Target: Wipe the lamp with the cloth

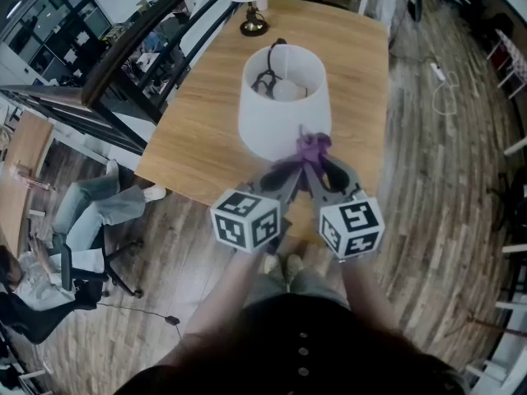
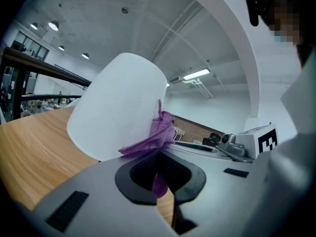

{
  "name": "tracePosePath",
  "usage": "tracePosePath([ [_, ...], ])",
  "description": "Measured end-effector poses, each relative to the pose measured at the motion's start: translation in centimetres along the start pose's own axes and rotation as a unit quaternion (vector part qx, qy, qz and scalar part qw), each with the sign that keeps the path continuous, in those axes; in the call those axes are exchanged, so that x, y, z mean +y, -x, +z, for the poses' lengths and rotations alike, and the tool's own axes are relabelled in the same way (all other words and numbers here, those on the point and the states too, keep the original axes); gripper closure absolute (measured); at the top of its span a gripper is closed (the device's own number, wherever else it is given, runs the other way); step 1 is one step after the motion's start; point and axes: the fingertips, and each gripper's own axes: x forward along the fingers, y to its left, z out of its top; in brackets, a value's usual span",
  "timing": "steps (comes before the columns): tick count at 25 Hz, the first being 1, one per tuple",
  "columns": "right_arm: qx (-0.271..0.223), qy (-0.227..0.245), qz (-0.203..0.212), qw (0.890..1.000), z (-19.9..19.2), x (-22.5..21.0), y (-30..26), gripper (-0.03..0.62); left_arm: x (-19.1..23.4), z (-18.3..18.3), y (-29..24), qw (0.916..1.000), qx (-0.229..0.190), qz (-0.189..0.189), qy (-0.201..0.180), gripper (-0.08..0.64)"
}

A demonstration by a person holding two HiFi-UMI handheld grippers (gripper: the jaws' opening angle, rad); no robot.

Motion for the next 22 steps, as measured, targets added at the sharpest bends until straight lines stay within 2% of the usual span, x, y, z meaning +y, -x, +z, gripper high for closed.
tracePosePath([
  [12, 0.019, -0.014, 0.000, 1.000, -1.6, -0.3, 0.2, 0.506, -0.1, -1.2, -0.3, 0.9999, 0.014, 0.003, 0.005, 0.551],
  [22, -0.002, -0.016, -0.012, 1.000, -0.5, -1.1, 1.5, 0.506, -1.7, 0.0, -0.6, 0.9997, 0.004, -0.015, -0.017, 0.551],
])
